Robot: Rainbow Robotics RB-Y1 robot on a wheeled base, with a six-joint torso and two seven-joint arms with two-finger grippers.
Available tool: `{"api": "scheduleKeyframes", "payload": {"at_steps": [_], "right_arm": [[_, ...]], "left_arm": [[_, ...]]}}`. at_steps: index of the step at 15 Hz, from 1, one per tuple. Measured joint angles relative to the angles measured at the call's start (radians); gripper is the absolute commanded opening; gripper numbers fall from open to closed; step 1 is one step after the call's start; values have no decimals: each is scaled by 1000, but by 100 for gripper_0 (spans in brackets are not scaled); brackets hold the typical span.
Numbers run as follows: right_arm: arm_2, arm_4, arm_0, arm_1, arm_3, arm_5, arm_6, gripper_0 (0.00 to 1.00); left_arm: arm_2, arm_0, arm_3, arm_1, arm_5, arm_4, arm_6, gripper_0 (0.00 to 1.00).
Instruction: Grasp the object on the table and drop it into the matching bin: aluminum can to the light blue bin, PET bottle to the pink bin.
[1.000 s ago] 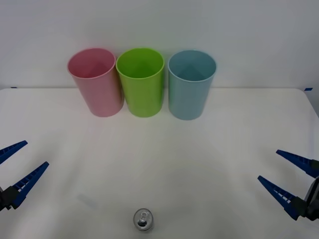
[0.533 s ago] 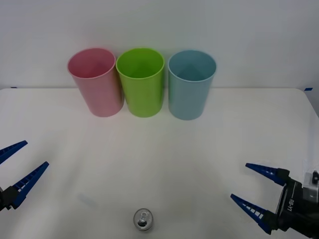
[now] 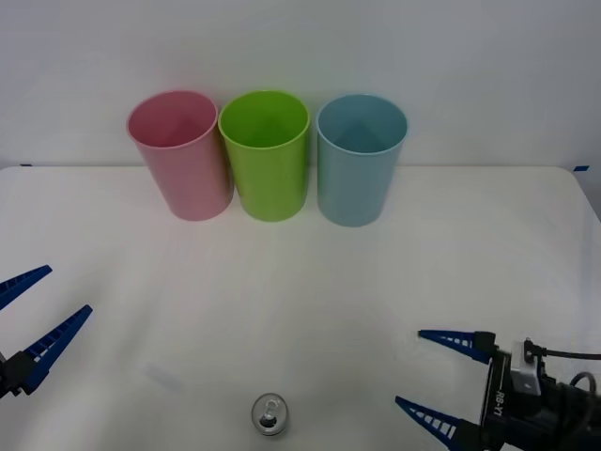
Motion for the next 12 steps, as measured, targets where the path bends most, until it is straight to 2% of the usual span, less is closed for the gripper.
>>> {"api": "scheduleKeyframes", "payload": {"at_steps": [5,12], "right_arm": [[122,48,-35,0,0,26,25,100],[243,105,-71,0,0,71,71,100]], "left_arm": [[0,0,0,0,0,0,0,100],[0,0,0,0,0,0,0,100]]}}
